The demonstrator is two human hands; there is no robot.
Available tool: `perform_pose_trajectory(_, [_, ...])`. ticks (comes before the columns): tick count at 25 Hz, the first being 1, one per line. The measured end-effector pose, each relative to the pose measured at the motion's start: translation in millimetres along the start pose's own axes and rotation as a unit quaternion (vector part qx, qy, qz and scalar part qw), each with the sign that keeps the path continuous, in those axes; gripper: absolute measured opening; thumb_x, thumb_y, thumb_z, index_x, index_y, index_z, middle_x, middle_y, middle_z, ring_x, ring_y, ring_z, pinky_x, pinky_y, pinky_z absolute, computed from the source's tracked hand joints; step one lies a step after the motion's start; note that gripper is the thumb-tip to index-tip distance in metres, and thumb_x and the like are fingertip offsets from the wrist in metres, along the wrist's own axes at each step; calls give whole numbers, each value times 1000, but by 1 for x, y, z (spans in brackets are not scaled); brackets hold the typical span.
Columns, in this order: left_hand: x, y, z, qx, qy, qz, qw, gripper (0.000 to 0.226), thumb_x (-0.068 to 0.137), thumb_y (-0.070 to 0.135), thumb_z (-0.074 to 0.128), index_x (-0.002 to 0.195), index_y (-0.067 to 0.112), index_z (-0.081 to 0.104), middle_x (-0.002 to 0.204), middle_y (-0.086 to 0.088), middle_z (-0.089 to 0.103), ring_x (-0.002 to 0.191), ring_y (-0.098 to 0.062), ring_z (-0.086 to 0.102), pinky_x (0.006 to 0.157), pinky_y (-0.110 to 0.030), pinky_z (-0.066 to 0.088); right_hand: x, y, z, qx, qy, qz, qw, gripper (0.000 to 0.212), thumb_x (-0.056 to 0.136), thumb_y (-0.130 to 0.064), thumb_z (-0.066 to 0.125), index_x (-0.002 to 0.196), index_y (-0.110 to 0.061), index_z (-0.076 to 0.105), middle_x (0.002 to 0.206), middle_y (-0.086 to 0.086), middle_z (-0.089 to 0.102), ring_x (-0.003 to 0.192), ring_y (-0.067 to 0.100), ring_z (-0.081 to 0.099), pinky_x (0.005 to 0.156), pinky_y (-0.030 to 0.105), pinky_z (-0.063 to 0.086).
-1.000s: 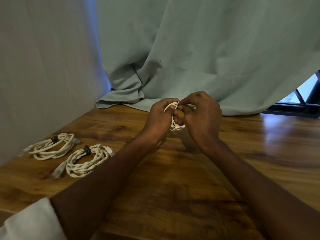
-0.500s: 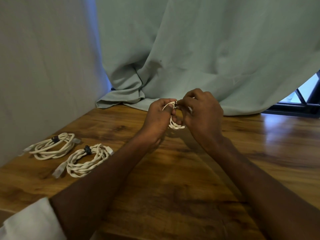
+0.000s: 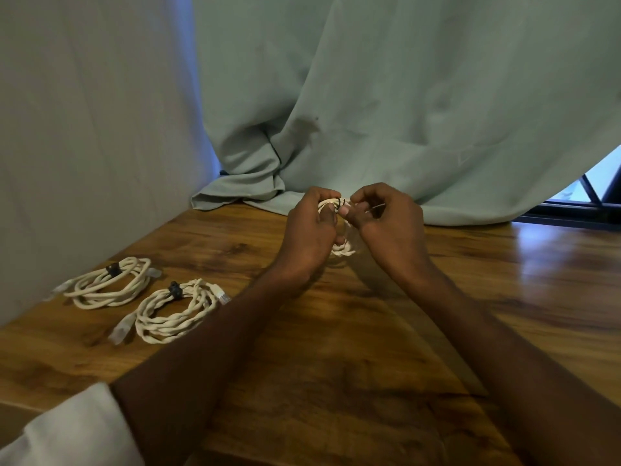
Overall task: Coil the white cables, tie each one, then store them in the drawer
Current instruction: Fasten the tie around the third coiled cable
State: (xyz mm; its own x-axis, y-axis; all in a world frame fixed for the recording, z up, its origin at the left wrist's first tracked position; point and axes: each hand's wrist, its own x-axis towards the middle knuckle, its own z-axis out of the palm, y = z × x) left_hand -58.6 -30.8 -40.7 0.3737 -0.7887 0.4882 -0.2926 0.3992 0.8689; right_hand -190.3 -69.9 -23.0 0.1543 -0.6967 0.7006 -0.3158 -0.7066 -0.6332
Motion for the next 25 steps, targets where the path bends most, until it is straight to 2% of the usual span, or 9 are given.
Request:
perform_pose_trajectory(3, [1, 0, 1, -8, 0, 4, 1000, 17, 111, 13, 48, 122, 16, 60, 97, -6, 70, 63, -13, 71, 62, -34, 61, -3, 1, 0, -72, 1, -56, 996, 8, 88, -25, 80, 96, -24, 80, 93, -7, 71, 84, 9, 66, 76, 38, 57])
perform_pose_trajectory(6, [0, 0, 1, 0, 0, 18, 1000, 17, 111, 13, 49, 122, 15, 61, 95, -2, 70, 65, -9, 69, 65, -37, 63, -4, -1, 5, -85, 4, -67, 994, 5, 89, -22, 76, 93, -21, 80, 95, -4, 69, 88, 17, 64, 76, 39, 54])
perform_pose_trajectory(9, [-5, -1, 3, 58, -20, 59, 996, 22, 108, 11, 50, 128, 17, 59, 102, -5, 71, 77, -11, 68, 67, -34, 60, 0, -4, 0, -53, 23, -6, 998, 7, 89, -15, 75, 89, -19, 81, 93, -6, 72, 90, 16, 66, 80, 37, 53])
perform_pose_trajectory(12, [-6, -3, 1, 131, -39, 123, 983, 17, 107, 8, 50, 121, 15, 56, 96, -1, 69, 78, -6, 64, 63, -21, 48, 0, -10, -3, 43, 25, 86, 995, 13, 92, -10, 71, 87, -16, 82, 86, -5, 77, 84, 11, 72, 81, 34, 59])
perform_pose_trajectory(14, [-6, -1, -1, 159, -54, 166, 972, 13, 108, 8, 49, 117, 14, 56, 92, 1, 68, 77, -6, 63, 62, -21, 44, 2, -10, -3, 104, 32, 143, 984, 17, 94, -10, 68, 86, -15, 82, 80, -1, 78, 81, 17, 75, 80, 38, 63])
perform_pose_trajectory(16, [-8, 1, -1, 163, -79, 181, 967, 12, 108, 8, 50, 117, 15, 55, 93, 0, 68, 80, -8, 65, 63, -23, 47, 5, -7, -6, 149, 44, 195, 968, 18, 96, -10, 67, 84, -14, 81, 79, 4, 78, 78, 22, 76, 76, 39, 63])
perform_pose_trajectory(18, [-11, 2, 1, 167, -109, 196, 960, 12, 108, 10, 52, 118, 16, 55, 96, 2, 68, 82, -6, 66, 64, -22, 49, 7, -6, -11, 192, 61, 236, 951, 18, 97, -10, 67, 84, -12, 79, 79, 10, 77, 70, 22, 72, 65, 33, 57])
perform_pose_trajectory(22, [-14, 3, 0, 148, -113, 192, 963, 10, 108, 12, 54, 117, 16, 56, 93, 7, 68, 79, -3, 65, 64, -19, 48, 4, -13, -14, 206, 21, 236, 949, 21, 100, -11, 65, 82, -10, 76, 70, 4, 72, 55, 9, 65, 50, 20, 49])
perform_pose_trajectory(25, [-13, 3, -1, 112, -83, 166, 976, 13, 105, 11, 56, 115, 17, 61, 96, 5, 71, 86, -7, 69, 70, -25, 54, 8, -14, -15, 202, 14, 216, 955, 22, 101, -13, 65, 81, -11, 76, 71, 2, 73, 63, 11, 68, 59, 25, 55])
